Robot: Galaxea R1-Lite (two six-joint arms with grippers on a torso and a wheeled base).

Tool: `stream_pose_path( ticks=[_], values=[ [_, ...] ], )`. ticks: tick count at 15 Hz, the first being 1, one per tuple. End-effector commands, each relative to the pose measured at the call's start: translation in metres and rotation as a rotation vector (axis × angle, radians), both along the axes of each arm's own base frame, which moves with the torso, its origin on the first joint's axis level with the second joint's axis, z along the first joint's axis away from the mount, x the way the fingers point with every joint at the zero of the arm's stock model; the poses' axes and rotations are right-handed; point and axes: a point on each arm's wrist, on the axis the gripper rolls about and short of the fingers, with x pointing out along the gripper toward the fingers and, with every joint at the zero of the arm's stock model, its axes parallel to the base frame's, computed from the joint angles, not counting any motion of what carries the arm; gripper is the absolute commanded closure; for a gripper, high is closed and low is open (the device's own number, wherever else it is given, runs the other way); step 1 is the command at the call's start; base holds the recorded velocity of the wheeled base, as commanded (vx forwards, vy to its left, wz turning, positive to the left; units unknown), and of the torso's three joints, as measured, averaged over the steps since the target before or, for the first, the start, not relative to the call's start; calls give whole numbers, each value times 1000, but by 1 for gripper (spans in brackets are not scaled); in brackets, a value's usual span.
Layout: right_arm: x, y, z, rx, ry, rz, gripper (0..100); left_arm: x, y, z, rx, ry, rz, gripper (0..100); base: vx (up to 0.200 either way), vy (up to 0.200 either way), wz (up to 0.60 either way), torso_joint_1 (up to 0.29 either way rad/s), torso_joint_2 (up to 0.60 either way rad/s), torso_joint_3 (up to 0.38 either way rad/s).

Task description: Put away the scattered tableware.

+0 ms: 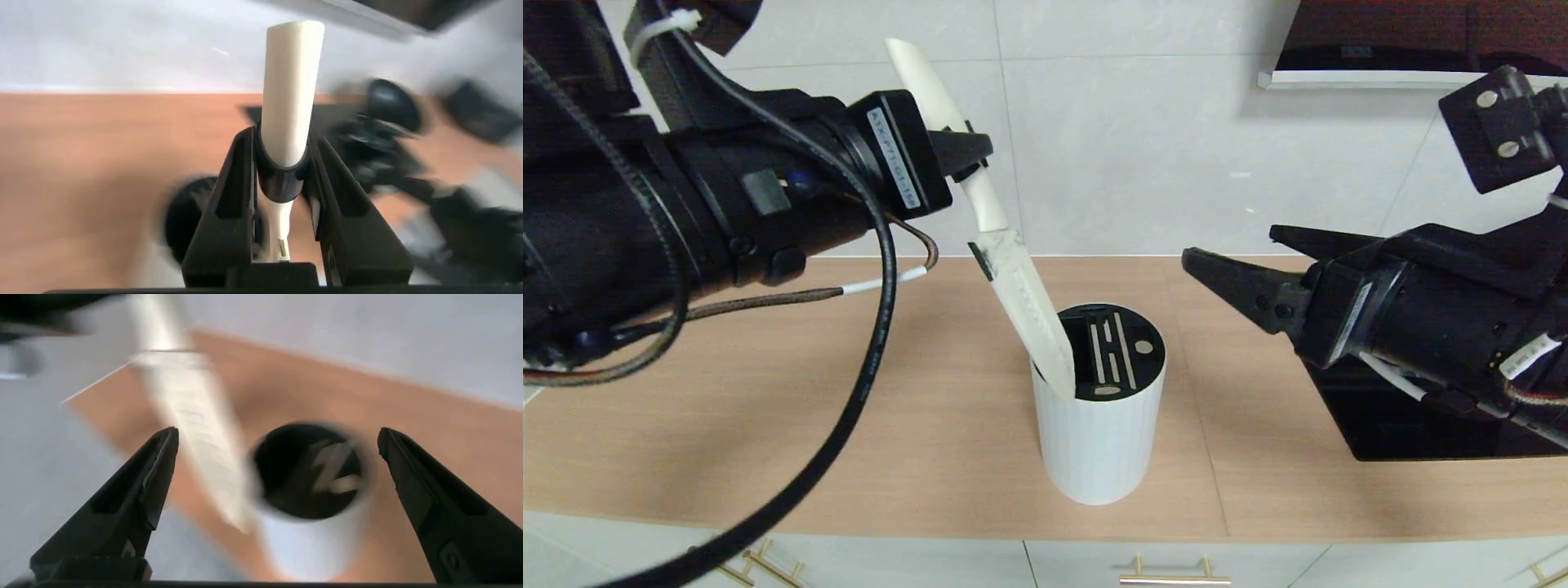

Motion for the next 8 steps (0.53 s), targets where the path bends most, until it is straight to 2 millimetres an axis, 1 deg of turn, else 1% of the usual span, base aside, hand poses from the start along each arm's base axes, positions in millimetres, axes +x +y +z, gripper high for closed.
stream_pose_path(
  ticks=[1, 2, 4, 6, 8],
  values=[
    [3, -13, 5, 15, -15, -50, 0, 0, 3, 26, 31, -5, 96, 100, 0, 0, 0, 0, 0, 0],
    [2, -19, 8, 23, -24, -68, 0, 1, 2, 36, 44, 6, 136, 100, 0, 0, 0, 0, 0, 0],
    [5, -29, 12, 35, -38, -108, 0, 0, -6, 45, 75, 35, 175, 100, 0, 0, 0, 0, 0, 0],
    [8, -35, 13, 39, -43, -133, 0, 6, -13, 44, 128, 43, 220, 100, 0, 0, 0, 0, 0, 0],
    [9, -35, 13, 37, -41, -137, 0, 14, -20, 37, 180, 47, 269, 100, 0, 0, 0, 0, 0, 0]
  ],
)
